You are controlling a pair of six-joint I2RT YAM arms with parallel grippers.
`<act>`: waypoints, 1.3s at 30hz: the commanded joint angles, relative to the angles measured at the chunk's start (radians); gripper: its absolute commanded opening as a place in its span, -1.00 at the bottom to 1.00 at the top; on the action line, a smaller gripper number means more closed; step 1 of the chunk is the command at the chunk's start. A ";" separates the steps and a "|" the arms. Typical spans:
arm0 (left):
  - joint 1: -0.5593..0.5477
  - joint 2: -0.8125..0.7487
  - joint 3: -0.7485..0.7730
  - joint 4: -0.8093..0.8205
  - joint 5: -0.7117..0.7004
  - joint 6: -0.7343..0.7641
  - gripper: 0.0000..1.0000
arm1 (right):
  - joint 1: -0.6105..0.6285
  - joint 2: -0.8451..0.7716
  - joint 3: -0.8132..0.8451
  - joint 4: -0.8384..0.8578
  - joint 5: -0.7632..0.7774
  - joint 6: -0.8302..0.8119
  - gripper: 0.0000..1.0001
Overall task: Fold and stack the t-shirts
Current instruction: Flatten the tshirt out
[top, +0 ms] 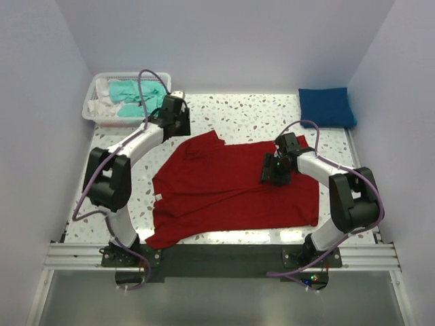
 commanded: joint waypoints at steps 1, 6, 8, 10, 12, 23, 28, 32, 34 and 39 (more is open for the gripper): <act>-0.038 0.115 0.087 0.049 -0.010 0.156 0.12 | -0.003 0.032 0.017 -0.063 0.038 -0.041 0.26; -0.055 0.200 0.152 0.133 0.028 0.272 0.12 | -0.002 0.044 0.024 -0.058 0.018 -0.046 0.26; -0.055 0.224 0.166 0.135 0.033 0.297 0.12 | -0.003 0.047 0.024 -0.058 0.015 -0.049 0.26; -0.055 0.251 0.176 0.146 0.034 0.320 0.12 | -0.003 0.050 0.025 -0.055 0.012 -0.052 0.26; -0.055 0.279 0.186 0.153 0.051 0.337 0.12 | -0.002 0.055 0.027 -0.057 0.009 -0.056 0.26; -0.053 0.391 0.255 0.106 0.134 0.386 0.03 | -0.002 0.088 0.050 -0.060 0.001 -0.073 0.26; -0.052 0.418 0.261 0.090 0.154 0.391 -0.03 | -0.002 0.098 0.053 -0.057 -0.005 -0.076 0.26; -0.052 0.446 0.264 0.068 0.160 0.391 -0.17 | -0.002 0.105 0.060 -0.058 -0.007 -0.081 0.26; -0.052 0.451 0.264 0.061 0.188 0.398 -0.32 | -0.002 0.111 0.064 -0.060 -0.008 -0.082 0.26; -0.038 0.454 0.285 0.054 0.168 0.395 -0.93 | -0.002 0.119 0.074 -0.066 -0.008 -0.082 0.26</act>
